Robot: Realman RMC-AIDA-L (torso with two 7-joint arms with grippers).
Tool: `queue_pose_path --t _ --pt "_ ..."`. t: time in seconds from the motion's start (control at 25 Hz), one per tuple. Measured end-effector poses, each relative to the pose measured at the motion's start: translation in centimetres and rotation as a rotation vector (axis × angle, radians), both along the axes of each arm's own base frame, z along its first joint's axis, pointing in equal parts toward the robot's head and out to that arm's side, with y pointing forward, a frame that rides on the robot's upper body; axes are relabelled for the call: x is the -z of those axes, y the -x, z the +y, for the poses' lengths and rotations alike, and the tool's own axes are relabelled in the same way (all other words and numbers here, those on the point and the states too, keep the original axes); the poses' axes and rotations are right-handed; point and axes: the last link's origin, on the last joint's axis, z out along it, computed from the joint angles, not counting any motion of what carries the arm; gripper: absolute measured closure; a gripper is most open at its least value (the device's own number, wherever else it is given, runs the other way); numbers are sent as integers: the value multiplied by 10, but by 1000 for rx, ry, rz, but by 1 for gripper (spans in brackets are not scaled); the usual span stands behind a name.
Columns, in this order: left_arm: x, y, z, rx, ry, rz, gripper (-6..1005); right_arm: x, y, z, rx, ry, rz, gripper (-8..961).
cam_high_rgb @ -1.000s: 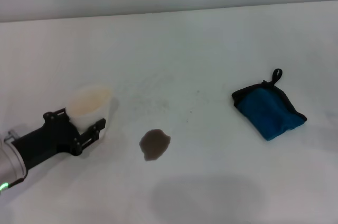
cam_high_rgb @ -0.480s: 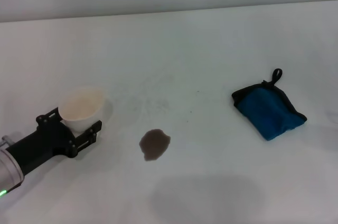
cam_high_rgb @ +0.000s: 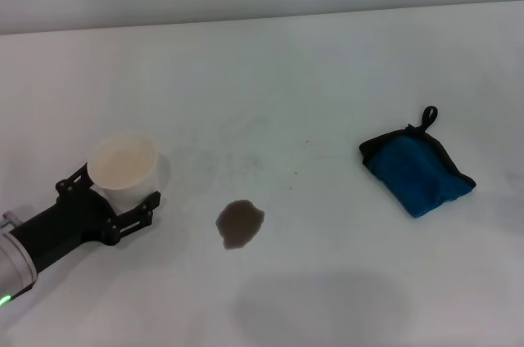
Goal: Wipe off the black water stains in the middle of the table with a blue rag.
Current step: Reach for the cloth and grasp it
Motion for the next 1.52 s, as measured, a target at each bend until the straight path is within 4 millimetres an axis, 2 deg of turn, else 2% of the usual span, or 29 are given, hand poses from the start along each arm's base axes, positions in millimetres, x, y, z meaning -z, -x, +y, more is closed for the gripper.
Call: queue_pose_path --t 0.28,0.44,0.72,0.8,0.84,1.08,1.32,1.52 --pt "1 5 -10 -18 -8 -13 124 -5 0 1 -3 -6 -20 472" --pt "-1 11 -23 -40 -42 -37 125 -9 0 1 -7 -12 -42 472" --pt "-20 31 -52 -111 -165 -104 125 -23 4 5 -72 -8 -82 472" --pt "-29 36 -59 -133 -230 -122 124 -34 2 6 -117 -2 29 472" --pt "-33 38 -61 -140 -258 -129 124 -34 2 6 -117 -2 29 472" --pt "-53 47 -68 -173 -401 -148 124 -67 -6 24 -80 172 296 472" --pt "-61 48 -62 -157 -433 -135 125 -96 13 40 -118 289 473 472" --pt "-65 45 -53 -132 -444 -124 125 -104 41 61 -129 555 565 473"
